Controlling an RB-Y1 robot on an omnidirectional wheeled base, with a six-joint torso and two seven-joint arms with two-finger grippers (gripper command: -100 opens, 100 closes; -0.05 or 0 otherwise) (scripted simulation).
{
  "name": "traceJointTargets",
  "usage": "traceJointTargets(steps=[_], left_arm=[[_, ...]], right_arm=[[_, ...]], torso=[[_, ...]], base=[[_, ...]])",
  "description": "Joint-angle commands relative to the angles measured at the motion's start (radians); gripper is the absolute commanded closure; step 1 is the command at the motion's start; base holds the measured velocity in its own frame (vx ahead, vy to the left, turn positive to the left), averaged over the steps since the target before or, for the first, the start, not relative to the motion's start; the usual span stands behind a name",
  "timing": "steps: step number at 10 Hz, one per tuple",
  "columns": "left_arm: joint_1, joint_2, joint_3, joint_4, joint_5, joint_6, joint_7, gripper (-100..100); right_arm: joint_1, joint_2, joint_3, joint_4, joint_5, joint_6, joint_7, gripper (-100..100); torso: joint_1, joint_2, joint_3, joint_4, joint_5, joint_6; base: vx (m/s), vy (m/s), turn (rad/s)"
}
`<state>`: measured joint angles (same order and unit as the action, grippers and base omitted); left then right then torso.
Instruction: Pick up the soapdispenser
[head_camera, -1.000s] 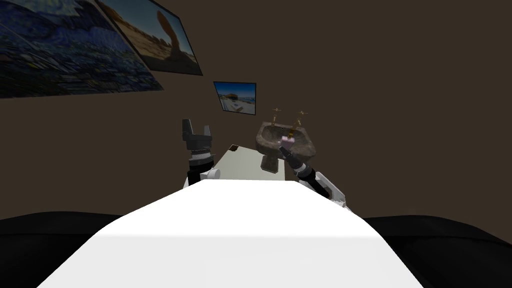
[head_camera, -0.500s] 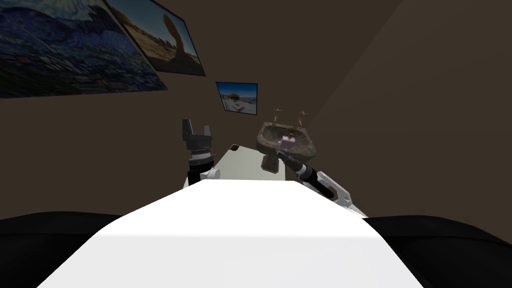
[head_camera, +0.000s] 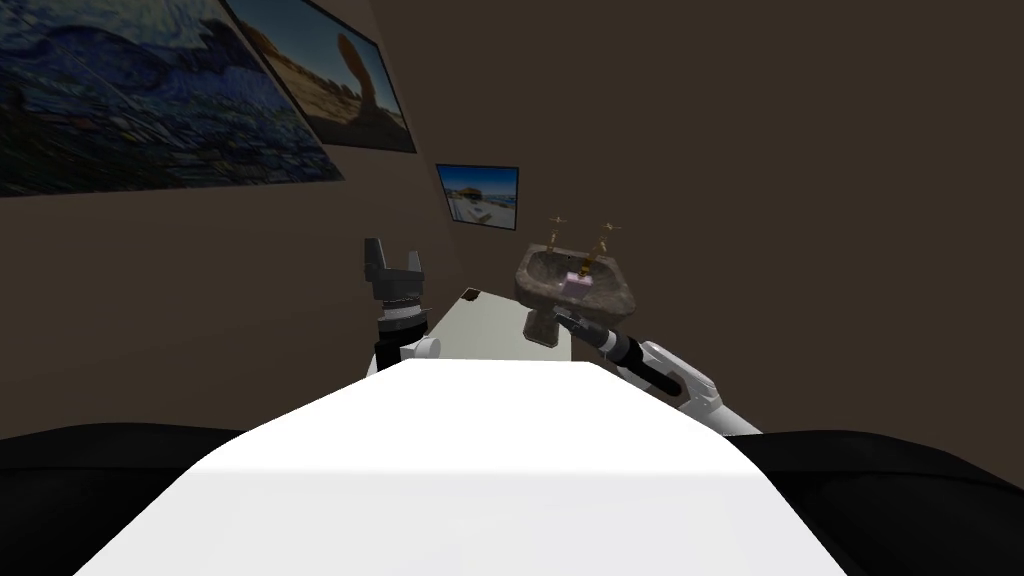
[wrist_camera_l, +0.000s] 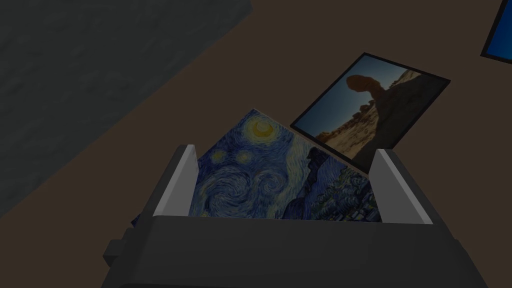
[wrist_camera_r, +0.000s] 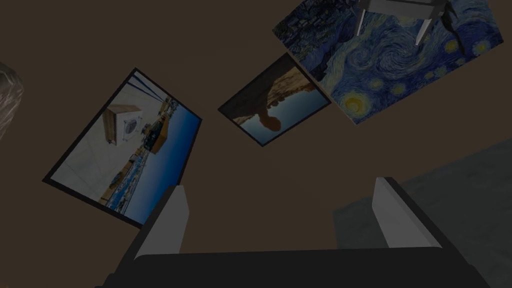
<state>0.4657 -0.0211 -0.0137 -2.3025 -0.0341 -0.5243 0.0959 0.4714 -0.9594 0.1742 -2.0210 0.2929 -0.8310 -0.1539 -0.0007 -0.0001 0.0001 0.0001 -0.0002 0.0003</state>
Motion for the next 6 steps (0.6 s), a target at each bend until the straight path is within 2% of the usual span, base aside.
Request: traceJointTargets(steps=[1,3,4,6], left_arm=[[0.0,0.0,0.0,0.0,0.0,0.0,0.0,0],[0.0,0.0,0.0,0.0,0.0,0.0,0.0,0],[0.0,0.0,0.0,0.0,0.0,0.0,0.0,0],[0.0,0.0,0.0,0.0,0.0,0.0,0.0,0]], right_arm=[[0.004,-0.05,0.005,0.035,0.019,-0.022,-0.01,-100],[0.004,-0.092,0.005,0.035,0.019,-0.022,-0.01,-100],[0.007,-0.128,0.01,0.071,0.038,-0.039,-0.017,-100],[0.007,-0.173,0.01,0.071,0.038,-0.039,-0.017,-100]], torso=[[0.0,0.0,0.0,0.0,0.0,0.0],[0.0,0.0,0.0,0.0,0.0,0.0],[0.0,0.0,0.0,0.0,0.0,0.0],[-0.001,0.0,0.0,0.0,0.0,0.0]], base=[[-0.002,-0.009,0.093],[-0.001,-0.01,0.033],[0.0,-0.01,0.114],[0.0,-0.013,0.033]])
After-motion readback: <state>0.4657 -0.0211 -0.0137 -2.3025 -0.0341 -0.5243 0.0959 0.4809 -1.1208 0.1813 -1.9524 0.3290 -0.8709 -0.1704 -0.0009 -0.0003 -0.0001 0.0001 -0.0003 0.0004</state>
